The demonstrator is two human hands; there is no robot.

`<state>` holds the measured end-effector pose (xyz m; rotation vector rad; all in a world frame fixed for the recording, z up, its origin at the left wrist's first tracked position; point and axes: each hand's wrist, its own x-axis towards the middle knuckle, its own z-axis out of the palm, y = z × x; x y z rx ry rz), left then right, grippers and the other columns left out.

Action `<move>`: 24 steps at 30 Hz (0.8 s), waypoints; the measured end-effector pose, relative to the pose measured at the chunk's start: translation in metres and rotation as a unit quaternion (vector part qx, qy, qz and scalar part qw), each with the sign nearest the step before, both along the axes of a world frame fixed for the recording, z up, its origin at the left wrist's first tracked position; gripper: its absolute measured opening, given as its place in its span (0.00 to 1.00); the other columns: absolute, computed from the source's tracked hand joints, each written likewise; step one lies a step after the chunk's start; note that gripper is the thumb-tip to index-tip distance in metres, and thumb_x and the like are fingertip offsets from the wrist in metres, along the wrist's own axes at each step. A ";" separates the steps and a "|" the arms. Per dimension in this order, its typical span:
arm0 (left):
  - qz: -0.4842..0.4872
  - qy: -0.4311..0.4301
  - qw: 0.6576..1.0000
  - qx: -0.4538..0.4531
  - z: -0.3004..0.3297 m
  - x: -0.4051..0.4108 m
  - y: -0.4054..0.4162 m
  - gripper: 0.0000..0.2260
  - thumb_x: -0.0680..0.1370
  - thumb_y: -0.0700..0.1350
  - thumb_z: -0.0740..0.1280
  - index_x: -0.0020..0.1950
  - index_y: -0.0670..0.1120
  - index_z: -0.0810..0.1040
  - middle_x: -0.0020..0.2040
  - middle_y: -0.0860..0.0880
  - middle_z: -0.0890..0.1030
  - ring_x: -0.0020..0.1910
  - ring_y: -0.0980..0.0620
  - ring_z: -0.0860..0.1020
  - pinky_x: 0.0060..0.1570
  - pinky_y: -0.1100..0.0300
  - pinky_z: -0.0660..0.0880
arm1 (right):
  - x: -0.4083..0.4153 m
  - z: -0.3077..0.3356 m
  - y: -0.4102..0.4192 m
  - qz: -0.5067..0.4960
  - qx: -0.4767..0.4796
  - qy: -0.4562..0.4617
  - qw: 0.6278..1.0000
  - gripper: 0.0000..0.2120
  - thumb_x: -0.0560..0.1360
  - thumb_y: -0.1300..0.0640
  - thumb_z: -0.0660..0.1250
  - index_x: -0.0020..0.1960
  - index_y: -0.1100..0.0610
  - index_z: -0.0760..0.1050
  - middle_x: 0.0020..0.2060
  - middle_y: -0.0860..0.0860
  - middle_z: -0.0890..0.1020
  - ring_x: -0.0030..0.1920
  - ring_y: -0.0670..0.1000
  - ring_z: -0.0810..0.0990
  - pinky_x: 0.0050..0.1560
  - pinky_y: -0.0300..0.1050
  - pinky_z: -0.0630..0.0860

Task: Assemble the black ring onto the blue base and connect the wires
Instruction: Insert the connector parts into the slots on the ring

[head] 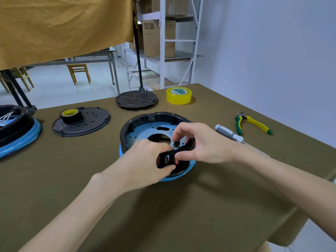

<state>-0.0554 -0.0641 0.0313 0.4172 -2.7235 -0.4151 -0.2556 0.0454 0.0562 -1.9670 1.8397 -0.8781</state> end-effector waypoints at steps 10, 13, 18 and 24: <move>-0.001 -0.001 1.000 0.011 0.002 0.002 0.001 0.14 0.78 0.57 0.71 0.61 0.55 0.83 0.44 0.55 0.85 0.41 0.55 0.81 0.42 0.54 0.80 | -0.007 0.003 0.003 0.010 0.019 -0.092 0.996 0.04 0.77 0.59 0.75 0.50 0.59 0.83 0.47 0.52 0.86 0.47 0.45 0.83 0.51 0.38 0.77; 0.006 0.004 1.000 0.012 0.001 0.002 -0.001 0.18 0.77 0.57 0.72 0.65 0.54 0.81 0.48 0.56 0.86 0.44 0.55 0.82 0.46 0.54 0.81 | -0.011 -0.002 0.001 -0.016 -0.002 -0.152 0.988 0.06 0.81 0.59 0.70 0.52 0.61 0.83 0.47 0.55 0.86 0.47 0.49 0.83 0.52 0.42 0.79; 0.007 0.004 1.000 0.017 0.000 0.000 -0.003 0.14 0.78 0.52 0.73 0.63 0.55 0.81 0.50 0.61 0.85 0.41 0.69 0.79 0.38 0.74 0.72 | -0.007 -0.012 -0.001 -0.021 -0.020 -0.142 0.989 0.05 0.81 0.60 0.69 0.51 0.61 0.83 0.47 0.55 0.86 0.50 0.60 0.83 0.56 0.56 0.79; 0.013 0.016 0.999 0.033 0.001 0.000 0.001 0.10 0.77 0.49 0.74 0.58 0.54 0.83 0.39 0.69 0.75 0.37 0.72 0.76 0.37 0.77 0.69 | -0.008 -0.012 0.000 -0.017 -0.021 -0.150 0.988 0.06 0.82 0.65 0.67 0.52 0.62 0.83 0.48 0.57 0.85 0.49 0.55 0.83 0.55 0.47 0.79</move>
